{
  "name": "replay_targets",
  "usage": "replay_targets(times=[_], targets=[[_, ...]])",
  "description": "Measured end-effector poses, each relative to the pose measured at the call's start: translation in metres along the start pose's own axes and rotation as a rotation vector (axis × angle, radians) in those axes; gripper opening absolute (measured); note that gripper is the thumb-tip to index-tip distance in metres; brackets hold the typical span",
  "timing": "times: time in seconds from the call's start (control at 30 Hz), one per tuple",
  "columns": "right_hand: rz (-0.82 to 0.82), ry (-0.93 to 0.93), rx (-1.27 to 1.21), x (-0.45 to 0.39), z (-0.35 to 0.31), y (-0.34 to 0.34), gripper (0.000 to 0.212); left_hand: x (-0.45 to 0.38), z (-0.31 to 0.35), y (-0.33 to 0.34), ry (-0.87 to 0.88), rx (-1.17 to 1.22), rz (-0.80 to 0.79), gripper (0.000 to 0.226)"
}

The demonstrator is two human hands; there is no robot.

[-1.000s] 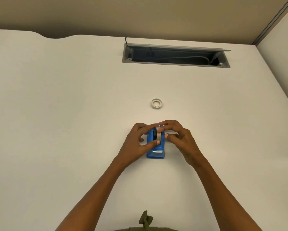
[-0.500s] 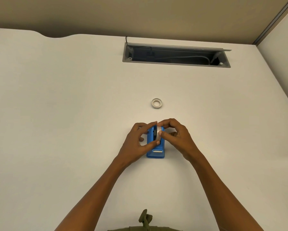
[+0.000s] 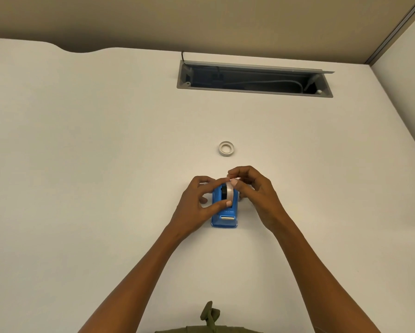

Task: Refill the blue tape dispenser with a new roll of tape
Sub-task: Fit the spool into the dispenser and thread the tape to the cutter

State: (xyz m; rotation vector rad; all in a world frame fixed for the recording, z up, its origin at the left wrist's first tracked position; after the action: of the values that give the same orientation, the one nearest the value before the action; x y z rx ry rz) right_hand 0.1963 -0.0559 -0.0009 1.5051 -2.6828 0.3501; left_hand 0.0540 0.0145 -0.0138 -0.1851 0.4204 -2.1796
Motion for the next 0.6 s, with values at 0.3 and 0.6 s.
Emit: replay_targets(times=[0.3,0.6], targets=[[-0.103,-0.117,0.061,0.0120,0.0000,-0.0017,0.025,0.0012,0.0041,0.0002,0.032,-0.006,0.002,0.046],[-0.021,-0.057,0.024,0.0046,0.0045,0.0000,0.020,0.0009,-0.0005,0.0009,0.006,-0.020,-0.033,0.051]])
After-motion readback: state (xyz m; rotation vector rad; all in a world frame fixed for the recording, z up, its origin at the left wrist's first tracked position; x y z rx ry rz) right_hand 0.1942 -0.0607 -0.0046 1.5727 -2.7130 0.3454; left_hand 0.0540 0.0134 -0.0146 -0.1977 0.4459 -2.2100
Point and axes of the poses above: each hand's wrist, its own x-axis away from the middle knuckle, its own y-axis out of the palm, z = x × y, the point moved 5 cm from there along -x, towards the middle knuckle, and after that the axes turned 7 degrees about z, right-handed, at the moved point
